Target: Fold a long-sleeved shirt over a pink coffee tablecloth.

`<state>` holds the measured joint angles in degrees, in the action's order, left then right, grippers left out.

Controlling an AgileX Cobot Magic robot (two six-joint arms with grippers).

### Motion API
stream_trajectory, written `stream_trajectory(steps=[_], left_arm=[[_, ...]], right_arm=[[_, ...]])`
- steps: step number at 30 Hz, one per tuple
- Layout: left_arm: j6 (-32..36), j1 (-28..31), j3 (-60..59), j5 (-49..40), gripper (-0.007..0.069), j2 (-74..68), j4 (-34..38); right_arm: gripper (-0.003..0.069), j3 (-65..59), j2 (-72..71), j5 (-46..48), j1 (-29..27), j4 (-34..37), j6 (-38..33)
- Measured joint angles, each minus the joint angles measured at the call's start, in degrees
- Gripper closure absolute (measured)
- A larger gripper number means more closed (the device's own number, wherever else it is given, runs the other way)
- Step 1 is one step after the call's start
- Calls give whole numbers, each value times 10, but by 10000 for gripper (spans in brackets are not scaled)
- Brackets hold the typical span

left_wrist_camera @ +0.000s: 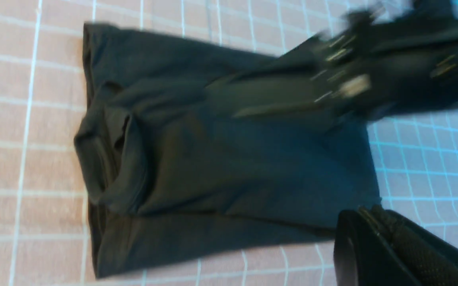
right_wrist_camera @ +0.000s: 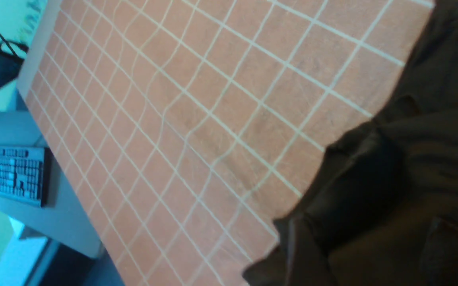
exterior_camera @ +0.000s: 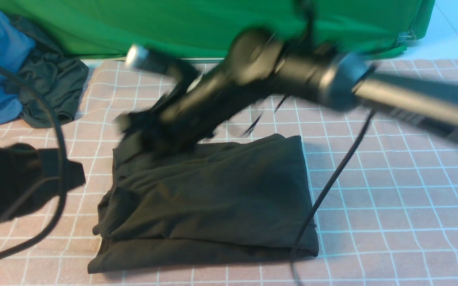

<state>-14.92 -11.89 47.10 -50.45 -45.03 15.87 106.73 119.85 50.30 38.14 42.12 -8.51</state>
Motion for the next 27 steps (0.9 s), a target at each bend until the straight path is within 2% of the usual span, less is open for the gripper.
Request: stream_trajectory(steps=[2, 4, 5, 7, 10, 16, 23, 27], left_arm=[[-6, 0, 0, -7, 610, -28, 1], [-6, 0, 0, -4, 610, -59, 10], [-1, 0, 0, 1, 610, -79, 15], [15, 0, 0, 19, 610, -127, 31], [43, 0, 0, 47, 610, -202, 61], [63, 0, 7, 92, 610, -317, 82], [65, 0, 13, 125, 610, -422, 68], [42, 0, 11, 101, 610, -447, 35]], right_arm=[[473, 24, -23, 66, -33, -51, -6], [574, 33, -49, 111, -65, -105, -7], [599, 35, -60, 137, -77, -126, -7], [617, 33, -87, 170, -106, -184, -7], [620, -1, -122, 182, -131, -227, -8], [620, -120, -167, 185, -143, -243, -12], [620, -284, -154, 42, -89, -231, -12], [620, -318, -133, 18, -58, -228, -13]])
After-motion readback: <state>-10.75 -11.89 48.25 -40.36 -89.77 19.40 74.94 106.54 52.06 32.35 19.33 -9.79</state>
